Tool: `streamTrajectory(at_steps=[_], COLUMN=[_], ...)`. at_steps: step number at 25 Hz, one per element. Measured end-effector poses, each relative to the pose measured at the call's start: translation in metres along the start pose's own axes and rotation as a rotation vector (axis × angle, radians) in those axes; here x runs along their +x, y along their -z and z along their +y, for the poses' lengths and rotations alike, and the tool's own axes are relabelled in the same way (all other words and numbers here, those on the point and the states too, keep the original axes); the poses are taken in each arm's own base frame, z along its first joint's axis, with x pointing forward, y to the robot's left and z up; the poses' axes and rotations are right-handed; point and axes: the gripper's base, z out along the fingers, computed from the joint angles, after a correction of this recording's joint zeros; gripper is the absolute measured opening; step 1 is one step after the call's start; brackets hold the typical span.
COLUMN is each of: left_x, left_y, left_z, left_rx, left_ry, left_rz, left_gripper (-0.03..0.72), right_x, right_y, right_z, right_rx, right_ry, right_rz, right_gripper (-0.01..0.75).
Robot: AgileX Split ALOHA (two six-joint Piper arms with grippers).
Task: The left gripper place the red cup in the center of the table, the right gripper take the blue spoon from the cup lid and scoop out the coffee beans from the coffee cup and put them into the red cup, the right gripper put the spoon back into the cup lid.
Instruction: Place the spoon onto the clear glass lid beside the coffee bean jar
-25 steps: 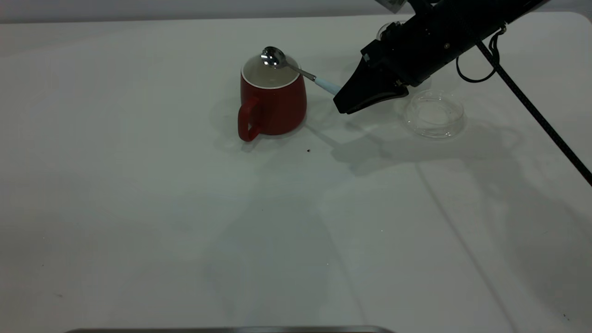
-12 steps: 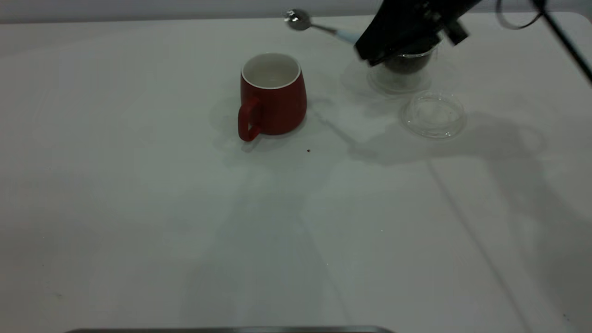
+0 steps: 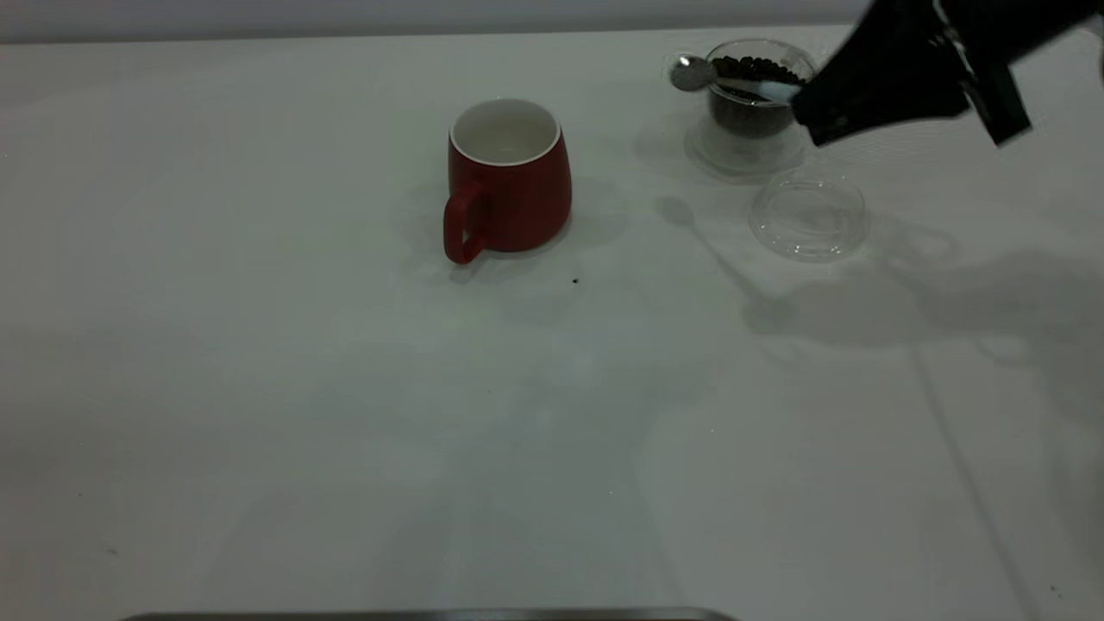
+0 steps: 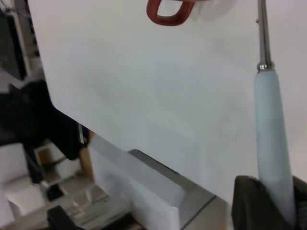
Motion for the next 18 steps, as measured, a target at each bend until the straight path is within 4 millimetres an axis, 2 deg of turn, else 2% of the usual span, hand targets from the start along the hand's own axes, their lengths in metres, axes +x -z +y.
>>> streamTrajectory(at_steps=[5, 10, 18], left_x=[0.000, 0.000, 0.000], left_y=[0.000, 0.000, 0.000], left_z=[0.000, 0.000, 0.000], left_rx=[0.000, 0.000, 0.000], left_ry=[0.000, 0.000, 0.004], left_rz=[0.000, 0.000, 0.000], left_gripper=[0.587, 0.587, 0.587], right_x=[0.014, 0.018, 0.014], right_y=[0.007, 0.016, -0.007], right_z=[-0.027, -0.048, -0.079], right_rx=[-0.008, -0.030, -0.097], right_ry=[-0.095, -0.189, -0.312], right_rz=[-0.033, -0.073, -0.107], right_gripper=[0.113, 0.113, 0.113])
